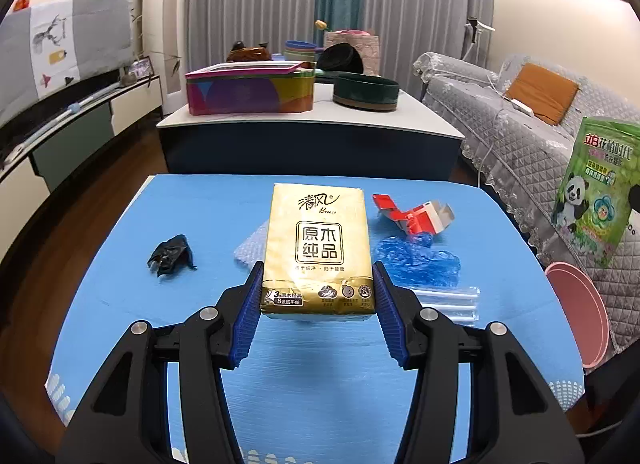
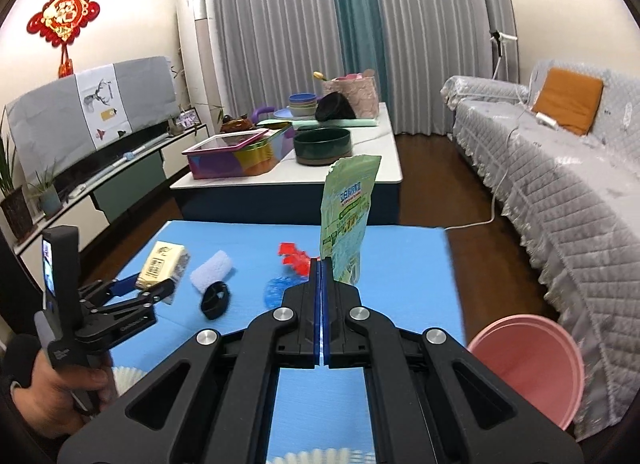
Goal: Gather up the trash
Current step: 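Carry the tissue pack and green snack bag over the pink bin and open both grippers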
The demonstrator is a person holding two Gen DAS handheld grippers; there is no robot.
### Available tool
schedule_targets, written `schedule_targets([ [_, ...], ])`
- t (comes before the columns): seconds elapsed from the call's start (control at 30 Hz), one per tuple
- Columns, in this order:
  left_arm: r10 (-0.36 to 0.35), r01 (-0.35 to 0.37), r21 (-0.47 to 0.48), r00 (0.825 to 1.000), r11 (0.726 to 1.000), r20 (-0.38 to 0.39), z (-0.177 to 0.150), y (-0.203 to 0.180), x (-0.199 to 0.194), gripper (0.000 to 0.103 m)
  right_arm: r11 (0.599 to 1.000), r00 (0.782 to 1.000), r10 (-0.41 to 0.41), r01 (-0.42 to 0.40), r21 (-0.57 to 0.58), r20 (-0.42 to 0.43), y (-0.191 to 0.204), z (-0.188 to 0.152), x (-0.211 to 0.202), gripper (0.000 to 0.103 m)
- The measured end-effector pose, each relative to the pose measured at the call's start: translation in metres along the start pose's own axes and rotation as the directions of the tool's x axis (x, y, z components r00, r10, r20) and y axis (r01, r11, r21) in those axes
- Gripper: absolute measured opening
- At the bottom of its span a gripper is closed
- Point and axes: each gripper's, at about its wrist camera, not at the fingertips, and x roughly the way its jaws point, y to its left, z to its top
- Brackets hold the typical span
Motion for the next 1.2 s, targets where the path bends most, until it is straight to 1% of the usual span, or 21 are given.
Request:
schedule_targets([
  [0.13, -0.013, 0.013, 0.019, 1.0, 1.0, -0.002, -0.001, -0.01, 0.001, 0.052, 0.999, 0.999, -0.031, 0.031, 0.018, 0.008, -0.014, -0.006, -0.001, 0.001],
  [0.23, -0.028, 0.028, 0.037, 1.0, 0.999, 0.001, -0.002, -0.02, 0.001, 0.052, 0.997, 0.999, -0.052, 0.051, 0.051, 0.011, -0.026, -0.018, -0.001, 0.001],
  [0.57, -0.094, 0.093, 0.079, 0.996, 0.993, 0.006, -0.002, -0.055, 0.004, 0.052, 0.99, 0.994, -0.109, 0.11, 0.089, -0.016, -0.054, -0.03, -0.001, 0.001],
  [0.8, -0.157, 0.156, 0.123, 0.988, 0.98, -0.004, -0.003, -0.09, 0.009, 0.052, 0.983, 0.989, -0.148, 0.149, 0.109, -0.017, -0.07, -0.033, -0.008, 0.001],
  [1.2, -0.247, 0.245, 0.163, 0.969, 0.956, -0.009, -0.001, -0.142, 0.008, 0.052, 0.964, 0.975, -0.219, 0.221, 0.15, -0.028, -0.107, -0.041, -0.025, 0.001],
])
